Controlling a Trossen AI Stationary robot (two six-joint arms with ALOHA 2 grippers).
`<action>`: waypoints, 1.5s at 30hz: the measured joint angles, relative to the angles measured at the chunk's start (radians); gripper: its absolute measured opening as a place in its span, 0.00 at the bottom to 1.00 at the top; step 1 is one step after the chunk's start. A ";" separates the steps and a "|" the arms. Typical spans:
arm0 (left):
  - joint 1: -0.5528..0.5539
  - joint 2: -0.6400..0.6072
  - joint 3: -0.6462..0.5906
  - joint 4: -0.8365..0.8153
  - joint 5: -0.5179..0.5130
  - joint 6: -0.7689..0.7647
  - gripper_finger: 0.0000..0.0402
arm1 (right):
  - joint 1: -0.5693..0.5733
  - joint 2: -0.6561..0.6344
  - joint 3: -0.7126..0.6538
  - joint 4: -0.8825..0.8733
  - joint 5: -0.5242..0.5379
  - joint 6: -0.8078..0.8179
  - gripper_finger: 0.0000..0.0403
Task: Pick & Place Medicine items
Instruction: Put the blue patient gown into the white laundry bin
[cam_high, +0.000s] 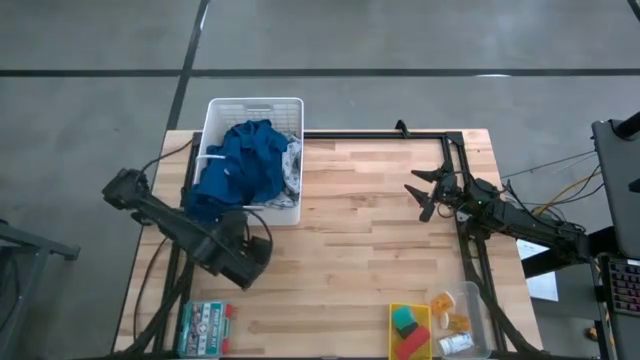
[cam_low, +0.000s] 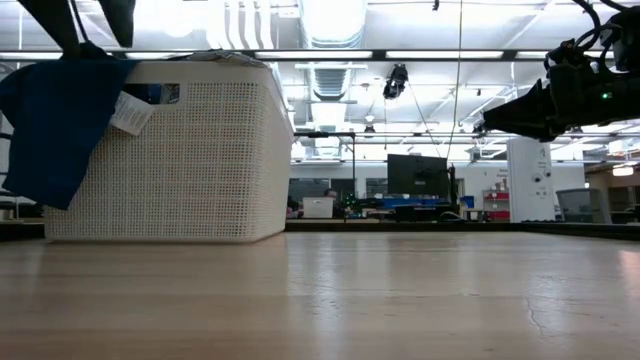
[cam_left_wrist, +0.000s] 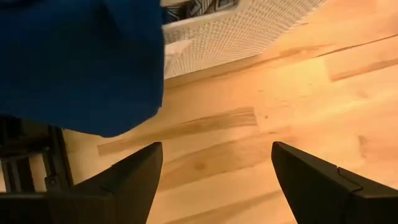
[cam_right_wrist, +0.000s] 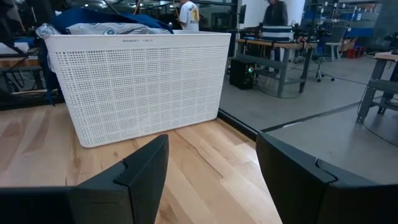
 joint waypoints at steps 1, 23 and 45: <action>0.000 0.015 0.000 0.000 0.000 0.001 0.76 | 0.000 0.000 0.000 0.000 0.000 0.000 0.59; 0.008 0.141 -0.201 0.000 0.015 -0.313 0.76 | 0.000 0.000 0.000 0.000 0.000 0.000 0.59; 0.080 0.141 -0.349 0.030 -0.089 -0.448 0.73 | 0.000 0.000 0.000 0.000 0.000 0.000 0.59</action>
